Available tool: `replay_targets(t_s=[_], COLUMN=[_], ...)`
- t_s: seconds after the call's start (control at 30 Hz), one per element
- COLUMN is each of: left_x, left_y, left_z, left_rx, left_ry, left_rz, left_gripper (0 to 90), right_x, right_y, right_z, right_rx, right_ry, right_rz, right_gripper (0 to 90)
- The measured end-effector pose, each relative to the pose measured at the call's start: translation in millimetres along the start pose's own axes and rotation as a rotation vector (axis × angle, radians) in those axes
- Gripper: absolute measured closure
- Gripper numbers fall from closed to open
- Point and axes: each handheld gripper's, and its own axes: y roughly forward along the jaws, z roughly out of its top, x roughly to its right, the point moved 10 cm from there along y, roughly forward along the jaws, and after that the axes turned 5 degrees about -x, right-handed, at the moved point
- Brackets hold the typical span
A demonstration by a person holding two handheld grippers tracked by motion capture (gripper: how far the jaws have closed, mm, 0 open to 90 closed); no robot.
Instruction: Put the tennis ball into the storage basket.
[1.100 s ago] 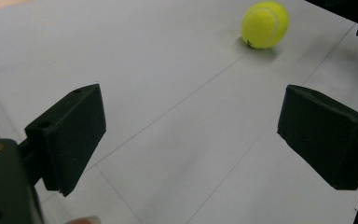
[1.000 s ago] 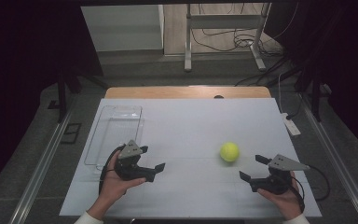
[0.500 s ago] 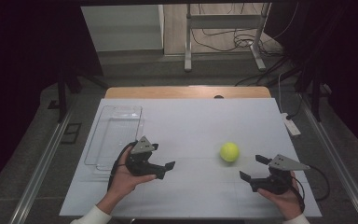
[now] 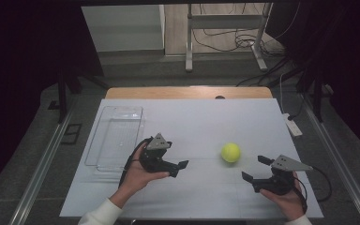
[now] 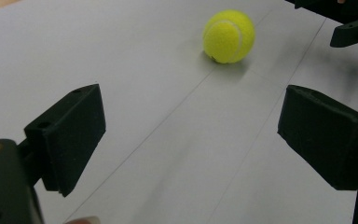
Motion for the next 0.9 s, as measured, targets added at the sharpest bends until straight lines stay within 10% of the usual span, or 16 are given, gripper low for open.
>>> replay_targets(t_s=[0.9], left_x=[8.2], left_y=[39.6], left_z=[21.0], left_rx=[-0.058], left_ry=[0.029], left_rz=[-0.051], left_gripper=[8.6], right_x=[-0.5], right_y=[4.2], right_z=[-2.0], right_rx=[-0.016], right_ry=[-0.008], right_rz=[0.010], right_gripper=[8.3])
